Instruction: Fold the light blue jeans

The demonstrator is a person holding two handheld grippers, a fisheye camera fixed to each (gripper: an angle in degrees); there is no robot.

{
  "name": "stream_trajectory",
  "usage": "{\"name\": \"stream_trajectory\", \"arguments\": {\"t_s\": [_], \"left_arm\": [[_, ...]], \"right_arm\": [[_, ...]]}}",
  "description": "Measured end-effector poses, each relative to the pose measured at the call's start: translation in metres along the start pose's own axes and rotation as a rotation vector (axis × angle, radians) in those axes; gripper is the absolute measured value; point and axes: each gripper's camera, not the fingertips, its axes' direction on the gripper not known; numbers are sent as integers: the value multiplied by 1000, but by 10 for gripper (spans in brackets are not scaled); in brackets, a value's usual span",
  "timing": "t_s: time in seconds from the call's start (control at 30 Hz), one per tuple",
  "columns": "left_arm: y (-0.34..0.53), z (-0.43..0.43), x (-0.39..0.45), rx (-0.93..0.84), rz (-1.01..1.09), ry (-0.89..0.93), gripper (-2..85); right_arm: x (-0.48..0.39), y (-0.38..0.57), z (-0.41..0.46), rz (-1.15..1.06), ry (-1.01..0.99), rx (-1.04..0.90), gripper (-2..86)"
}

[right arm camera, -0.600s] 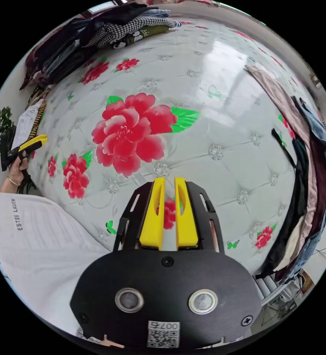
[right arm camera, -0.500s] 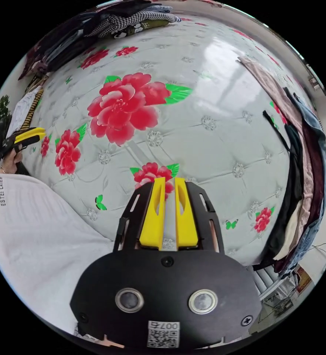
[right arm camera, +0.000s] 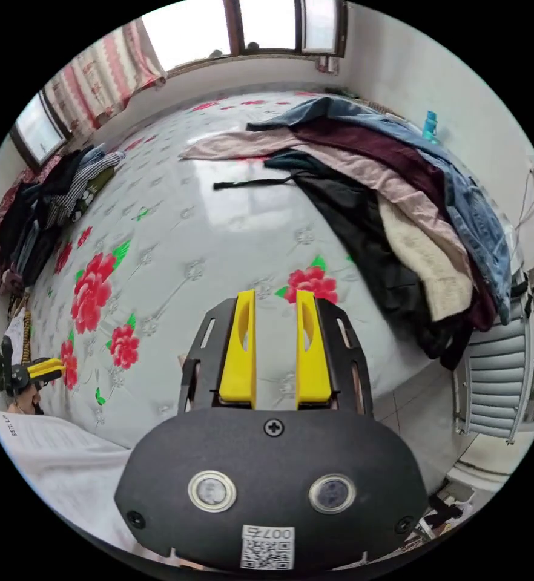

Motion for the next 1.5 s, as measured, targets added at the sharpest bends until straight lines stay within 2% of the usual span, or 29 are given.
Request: {"name": "stream_trajectory", "arguments": {"t_s": [0.1,0.2,0.33,0.4,0.57,0.73,0.83,0.97,1.07,1.17,1.37,1.47,1.5], "left_arm": [[-1,3,-1,-3,-40,13,57],[-1,5,8,-13,-37,-34,55],[-6,7,15,-56,-106,-82,52],[-10,7,16,-85,-171,-93,45],[-7,5,13,-102,-271,-107,36],[18,-3,7,-2,-397,-104,22],[35,-9,0,57,-511,-91,2],[56,-19,-13,117,-614,92,-8],[78,-21,-17,188,-669,251,-9],[100,-26,-15,249,-672,371,-10],[147,-49,-14,355,-672,440,-9],[180,-64,-24,461,-752,472,-9],[196,-69,-30,506,-799,484,-8]], "right_arm": [[94,-25,-22,122,175,29,88],[154,-46,-35,154,284,45,84],[196,-68,-16,149,325,-57,73],[223,-73,15,200,207,-195,60],[239,-75,7,162,171,-211,31],[244,-55,-62,41,131,-50,4],[254,-44,-117,22,21,85,0],[258,-43,-175,-49,-221,205,-2],[228,-48,-196,-191,-389,233,-2],[163,-45,-206,-424,-453,216,-2],[-12,-3,-225,-936,-994,115,-1],[-106,39,-242,-1160,-1281,-11,-1],[-139,61,-246,-1258,-1310,-72,0]]}}
